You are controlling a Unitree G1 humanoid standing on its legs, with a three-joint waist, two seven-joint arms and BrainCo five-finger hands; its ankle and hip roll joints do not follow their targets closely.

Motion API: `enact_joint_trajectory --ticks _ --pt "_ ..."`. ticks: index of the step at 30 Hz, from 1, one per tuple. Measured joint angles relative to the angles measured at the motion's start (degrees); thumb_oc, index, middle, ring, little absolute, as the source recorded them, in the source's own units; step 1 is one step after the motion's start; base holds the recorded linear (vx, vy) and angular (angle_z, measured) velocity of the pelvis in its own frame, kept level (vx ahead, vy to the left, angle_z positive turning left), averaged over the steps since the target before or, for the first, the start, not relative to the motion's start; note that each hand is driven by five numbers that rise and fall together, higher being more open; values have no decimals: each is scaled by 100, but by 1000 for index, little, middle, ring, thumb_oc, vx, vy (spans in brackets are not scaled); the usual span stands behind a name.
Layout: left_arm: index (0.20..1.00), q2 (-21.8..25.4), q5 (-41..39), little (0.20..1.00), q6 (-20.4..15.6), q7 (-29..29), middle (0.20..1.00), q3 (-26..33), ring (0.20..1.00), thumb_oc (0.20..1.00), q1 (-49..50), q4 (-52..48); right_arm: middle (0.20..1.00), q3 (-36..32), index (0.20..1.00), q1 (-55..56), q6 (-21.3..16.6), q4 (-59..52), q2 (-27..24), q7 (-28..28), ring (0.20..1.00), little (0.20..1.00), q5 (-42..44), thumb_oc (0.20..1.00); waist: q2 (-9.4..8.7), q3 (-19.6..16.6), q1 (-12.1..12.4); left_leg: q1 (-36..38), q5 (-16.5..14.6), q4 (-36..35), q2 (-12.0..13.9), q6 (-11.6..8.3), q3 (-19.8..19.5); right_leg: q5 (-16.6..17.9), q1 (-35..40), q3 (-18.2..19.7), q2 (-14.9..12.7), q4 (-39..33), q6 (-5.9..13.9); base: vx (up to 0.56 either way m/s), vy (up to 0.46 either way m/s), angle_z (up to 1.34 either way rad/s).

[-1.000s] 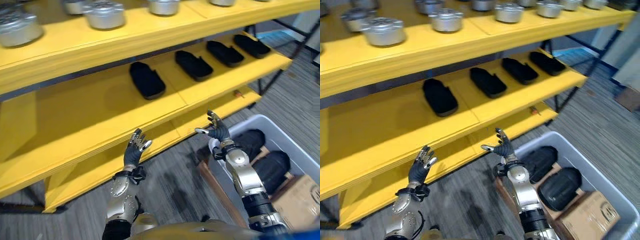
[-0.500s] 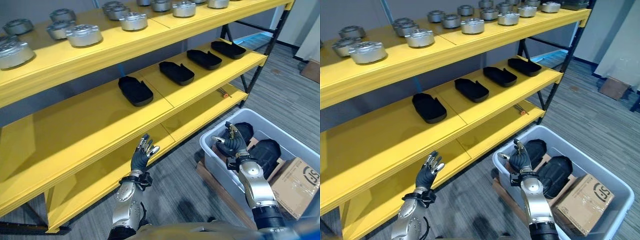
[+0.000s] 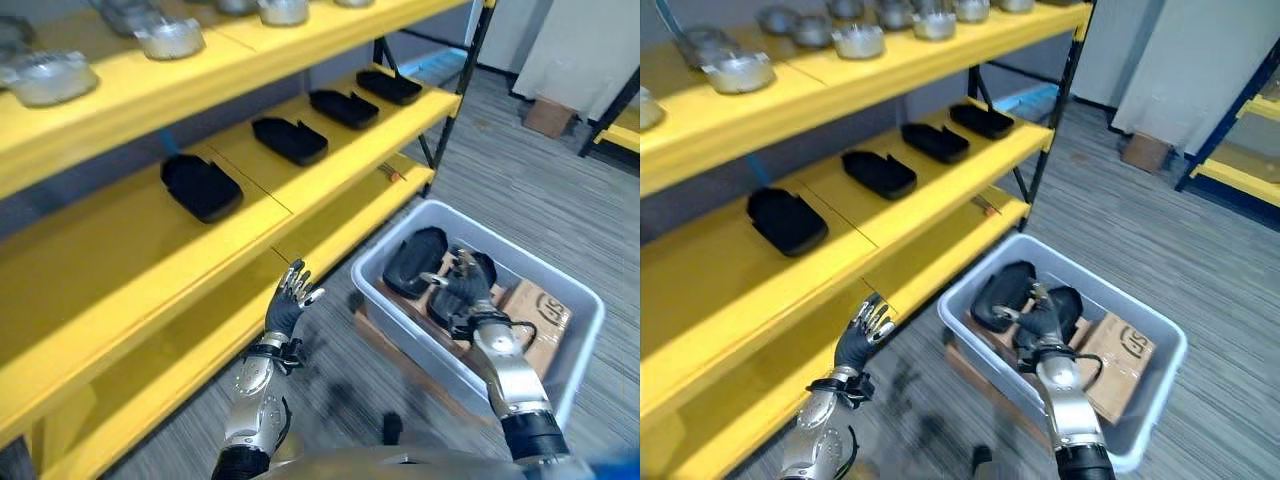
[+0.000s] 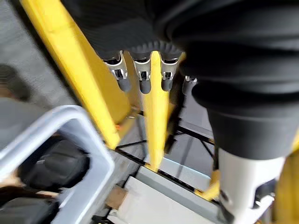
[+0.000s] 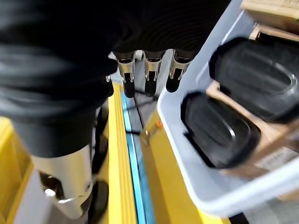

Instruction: Move parts from the plastic box to the shelf.

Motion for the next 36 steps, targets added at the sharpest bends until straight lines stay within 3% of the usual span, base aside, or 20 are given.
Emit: enact_joint_trajectory --ticks 1,2,3,4,5,6,7,9,11,13,14,16,19,28,30,32,33,34,35,36 --pt "1000 -23 2 1000 63 4 1000 -88 1000 1000 12 63 1000 -73 1000 100 7 0 -38 -11 1000 1000 -1 1000 356 122 -123 20 -225 -133 51 125 207 -60 209 -84 293 -74 68 113 -5 -12" --pt "1000 14 4 1000 67 -12 1000 -89 1000 1000 17 126 1000 -31 1000 186 21 33 -75 -33 1000 1000 -1 1000 481 139 -101 16 -194 -120 32 -72 -225 -83 233 42 451 -94 89 130 -25 -67" --pt "1000 14 2 1000 76 7 1000 37 1000 1000 -18 148 1000 31 1000 178 23 70 -124 -18 1000 1000 3 1000 815 126 106 -81 -137 -136 265 -208 -158 -351 -214 -25 769 947 61 125 5 -96" --pt "1000 148 0 1000 64 59 1000 176 1000 1000 -22 49 1000 -7 1000 217 31 83 -96 -28 1000 1000 2 1000 661 134 153 -38 -151 -283 243 -320 -165 -994 -738 -153 875 2476 -104 169 39 -72" --pt "1000 277 1 1000 44 83 1000 126 1000 1000 -1 -141 1000 -40 1000 209 28 150 3 -45 1000 1000 3 1000 450 205 237 -26 -233 -310 28 -634 -332 -1375 -802 -344 695 2933 -357 143 88 -62" --pt "1000 460 0 1000 2 72 1000 92 1000 1000 -26 -319 1000 -172 1000 151 33 259 77 -55 1000 1000 5 1000 136 274 470 -49 -315 -188 -286 -707 -380 -1859 -719 -103 482 2645 -589 100 70 -62" --pt "1000 436 -2 1000 -25 91 1000 191 1000 1000 -65 -203 1000 -277 1000 -50 26 377 122 -59 1000 1000 5 1000 273 464 458 -86 -238 28 -253 -538 -557 -1872 -517 105 647 2344 -357 115 129 -107" --pt "1000 314 -1 1000 55 102 1000 326 1000 1000 -10 -36 1000 -286 1000 -78 42 386 216 -57 1000 1000 5 1000 363 539 475 146 -236 -531 -361 -237 -648 -1415 -178 338 641 1619 -332 124 162 -76" --pt "1000 186 0 1000 46 86 1000 312 1000 1000 -174 16 1000 -406 1000 61 29 364 168 -56 1000 1000 5 1000 422 521 321 268 -40 -723 -356 -138 -642 -1281 83 358 616 1196 -257 149 124 -15" --pt "1000 137 0 1000 43 61 1000 192 1000 1000 -314 15 1000 -517 1000 167 24 338 118 -64 1000 1000 5 1000 385 494 216 244 115 -614 -370 -105 -394 -1215 219 396 527 934 -210 200 174 -13" --pt "1000 161 1 1000 44 55 1000 110 1000 1000 -346 -8 1000 -567 1000 177 23 337 109 -55 1000 1000 5 1000 343 420 152 259 315 -600 -429 50 -272 -1144 332 469 431 716 -99 211 240 -29" --pt "1000 227 1 1000 46 54 1000 85 1000 1000 -362 -16 1000 -563 1000 159 -2 301 201 -32 1000 1000 4 1000 212 221 82 296 330 -699 -670 230 -105 -989 369 496 158 433 84 192 216 -35" --pt "1000 308 1 1000 46 55 1000 92 1000 1000 -388 -132 1000 -378 1000 125 -6 275 280 70 1000 1000 5 1000 253 69 115 502 238 -907 -788 373 78 -737 449 477 16 280 183 169 186 -21" --pt "1000 437 1 1000 52 54 1000 54 1000 1000 -233 -129 1000 -363 1000 122 -41 215 327 109 1000 1000 4 1000 264 -335 36 829 159 -1304 -892 427 119 -572 537 476 -49 157 266 100 152 -7" --pt "1000 434 1 1000 62 52 1000 7 1000 1000 -191 -114 1000 -228 1000 94 -60 174 302 147 1000 1000 5 1000 437 -422 -98 854 99 -1308 -868 448 159 -569 319 509 35 621 270 82 366 -24" --pt "1000 329 1 1000 75 54 1000 -96 1000 1000 -196 -108 1000 -163 1000 102 -65 78 232 186 1000 1000 8 1000 844 -271 -264 1031 4 -1272 -716 588 263 -556 -355 752 279 2098 302 52 368 -37" --pt "1000 390 3 1000 79 61 1000 -236 1000 1000 -163 -151 1000 -110 1000 44 -72 80 222 223 1000 1000 7 1000 982 -92 -386 1192 -46 -1249 -633 606 460 -418 -850 619 353 3022 524 127 179 -55" --pt "1000 428 4 1000 78 59 1000 -292 1000 1000 -60 -168 1000 12 1000 32 -69 79 235 251 1000 1000 6 1000 1074 4 -455 1319 -61 -1258 -599 617 642 -464 -1076 410 293 3449 520 126 62 -90" --pt "1000 472 7 1000 88 56 1000 -298 1000 1000 44 -134 1000 191 1000 45 -67 74 227 302 1000 1000 6 1000 1112 47 -471 1487 -116 -1308 -633 595 924 -591 -1257 16 129 3464 323 135 28 -123" --pt "1000 382 13 1000 91 60 1000 -203 1000 1000 216 -121 1000 307 1000 24 -65 87 222 321 1000 1000 5 1000 1122 118 -400 1577 -182 -1308 -652 522 1238 -663 -1257 -710 -140 2803 138 134 -38 -159"
